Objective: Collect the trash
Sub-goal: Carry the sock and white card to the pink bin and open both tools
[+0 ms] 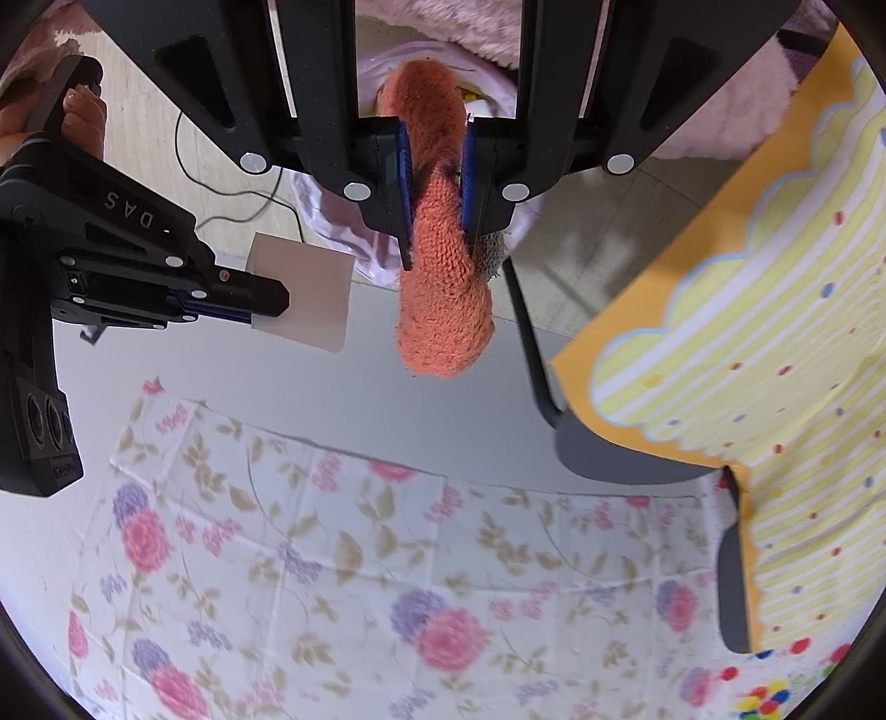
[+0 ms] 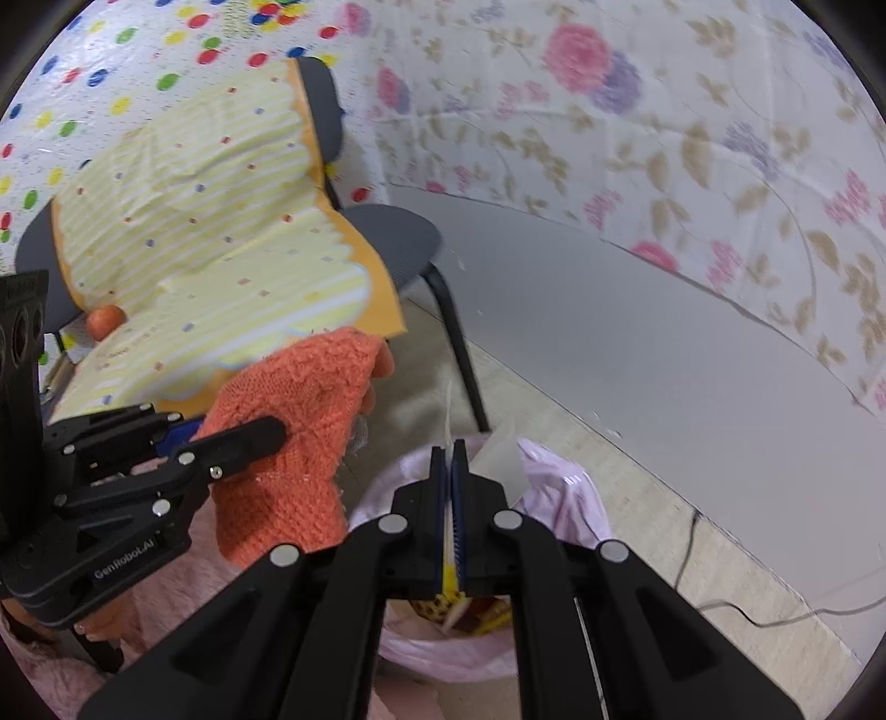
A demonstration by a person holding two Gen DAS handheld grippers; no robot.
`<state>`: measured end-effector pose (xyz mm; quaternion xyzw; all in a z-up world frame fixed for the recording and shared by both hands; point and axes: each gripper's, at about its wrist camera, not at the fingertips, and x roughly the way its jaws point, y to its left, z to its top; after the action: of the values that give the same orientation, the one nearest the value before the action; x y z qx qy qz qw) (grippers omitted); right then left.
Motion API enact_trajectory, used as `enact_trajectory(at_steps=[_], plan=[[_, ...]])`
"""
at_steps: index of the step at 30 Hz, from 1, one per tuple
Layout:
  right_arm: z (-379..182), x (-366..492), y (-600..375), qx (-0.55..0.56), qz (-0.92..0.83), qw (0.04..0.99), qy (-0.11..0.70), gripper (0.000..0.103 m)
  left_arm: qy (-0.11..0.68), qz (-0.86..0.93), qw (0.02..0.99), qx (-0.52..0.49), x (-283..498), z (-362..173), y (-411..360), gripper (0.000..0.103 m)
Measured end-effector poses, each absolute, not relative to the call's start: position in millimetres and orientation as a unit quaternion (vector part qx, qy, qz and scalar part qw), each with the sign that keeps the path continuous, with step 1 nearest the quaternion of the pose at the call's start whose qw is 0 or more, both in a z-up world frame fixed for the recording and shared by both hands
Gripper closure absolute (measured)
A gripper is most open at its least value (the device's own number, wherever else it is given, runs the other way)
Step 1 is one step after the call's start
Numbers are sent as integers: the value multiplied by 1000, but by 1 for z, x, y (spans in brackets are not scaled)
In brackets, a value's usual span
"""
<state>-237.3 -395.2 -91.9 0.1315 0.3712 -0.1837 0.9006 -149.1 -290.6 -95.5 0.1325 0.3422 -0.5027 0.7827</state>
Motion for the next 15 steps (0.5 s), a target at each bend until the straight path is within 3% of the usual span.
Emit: enact_trajectory(at_steps=[9,11,13,15], plan=[[-124,-234,-422,129,-221,877,406,100,364,-498,773,147,-147,-110,-315,85],[-132,-230,-429,136,-220,872,416,97,370,-494,773,145,-144,-113,-318,67],[-135,-229,-431,139,-220,870,418,77,368,-496,774,139,-142,-111,-319,45],[-137,-228,-432,141,-218,871,418,69,367,-496,775,133,-140,-110,-318,42]])
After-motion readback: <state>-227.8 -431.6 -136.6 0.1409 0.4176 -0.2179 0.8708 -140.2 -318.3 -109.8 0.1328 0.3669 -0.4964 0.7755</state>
